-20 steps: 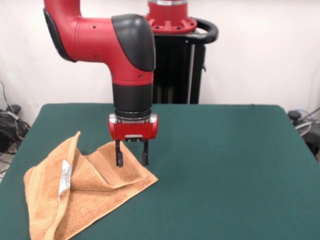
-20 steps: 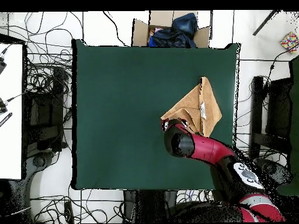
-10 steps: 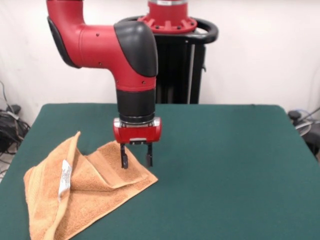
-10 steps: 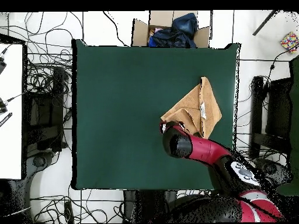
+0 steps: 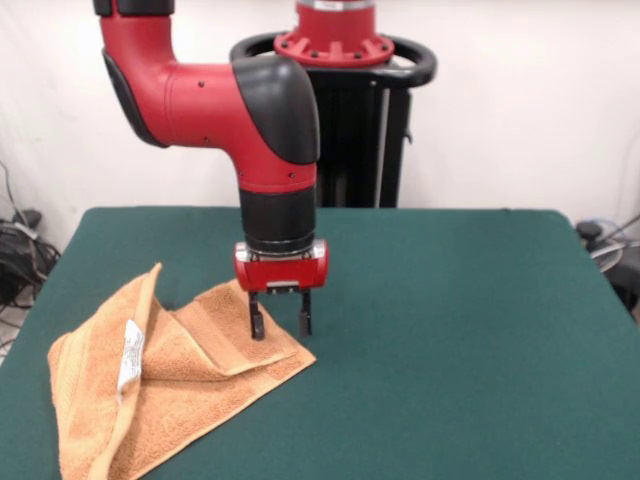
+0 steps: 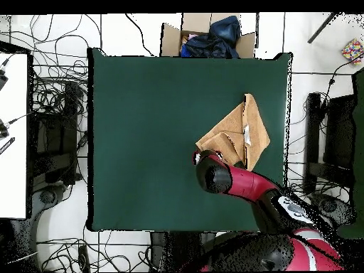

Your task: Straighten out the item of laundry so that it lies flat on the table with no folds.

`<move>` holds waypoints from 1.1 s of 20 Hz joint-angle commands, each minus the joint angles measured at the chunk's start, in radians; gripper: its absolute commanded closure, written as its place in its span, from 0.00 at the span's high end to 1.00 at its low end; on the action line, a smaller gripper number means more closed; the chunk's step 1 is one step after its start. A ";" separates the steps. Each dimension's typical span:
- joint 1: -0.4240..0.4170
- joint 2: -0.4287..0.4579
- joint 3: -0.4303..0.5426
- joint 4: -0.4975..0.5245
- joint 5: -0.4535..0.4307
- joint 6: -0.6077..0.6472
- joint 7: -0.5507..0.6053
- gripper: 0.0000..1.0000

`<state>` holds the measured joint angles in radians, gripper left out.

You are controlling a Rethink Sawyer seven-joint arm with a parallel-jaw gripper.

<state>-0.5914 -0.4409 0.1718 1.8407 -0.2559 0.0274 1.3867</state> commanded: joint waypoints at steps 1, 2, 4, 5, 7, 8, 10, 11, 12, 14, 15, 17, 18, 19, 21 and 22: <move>0.001 0.033 0.030 -0.020 0.059 -0.020 0.223 1.00; 0.001 0.033 0.030 -0.020 0.059 -0.020 0.222 1.00; 0.000 0.033 0.031 -0.021 0.058 -0.019 0.221 1.00; 0.000 0.033 0.030 -0.019 0.055 -0.024 0.221 1.00; -0.005 0.029 0.033 -0.030 0.056 -0.007 0.210 1.00; -0.006 0.023 0.033 -0.032 0.054 -0.004 0.207 1.00; -0.001 0.017 0.027 -0.053 0.056 0.012 0.197 1.00; -0.004 0.011 0.029 -0.057 0.054 0.023 0.188 1.00; -0.010 0.008 0.034 -0.068 0.053 0.040 0.176 1.00; -0.029 0.001 0.049 -0.081 0.048 0.077 0.149 1.00; -0.029 0.009 0.052 -0.096 0.049 0.091 0.140 1.00; -0.034 0.011 0.058 -0.109 0.049 0.107 0.129 1.00; -0.036 0.011 0.060 -0.111 0.048 0.110 0.126 1.00; -0.040 0.014 0.063 -0.114 0.047 0.115 0.123 1.00; -0.044 0.018 0.066 -0.123 0.045 0.122 0.116 1.00; -0.047 0.021 0.070 -0.129 0.044 0.129 0.110 1.00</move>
<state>-0.6253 -0.4398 0.1773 1.8254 -0.2561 0.0336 1.3867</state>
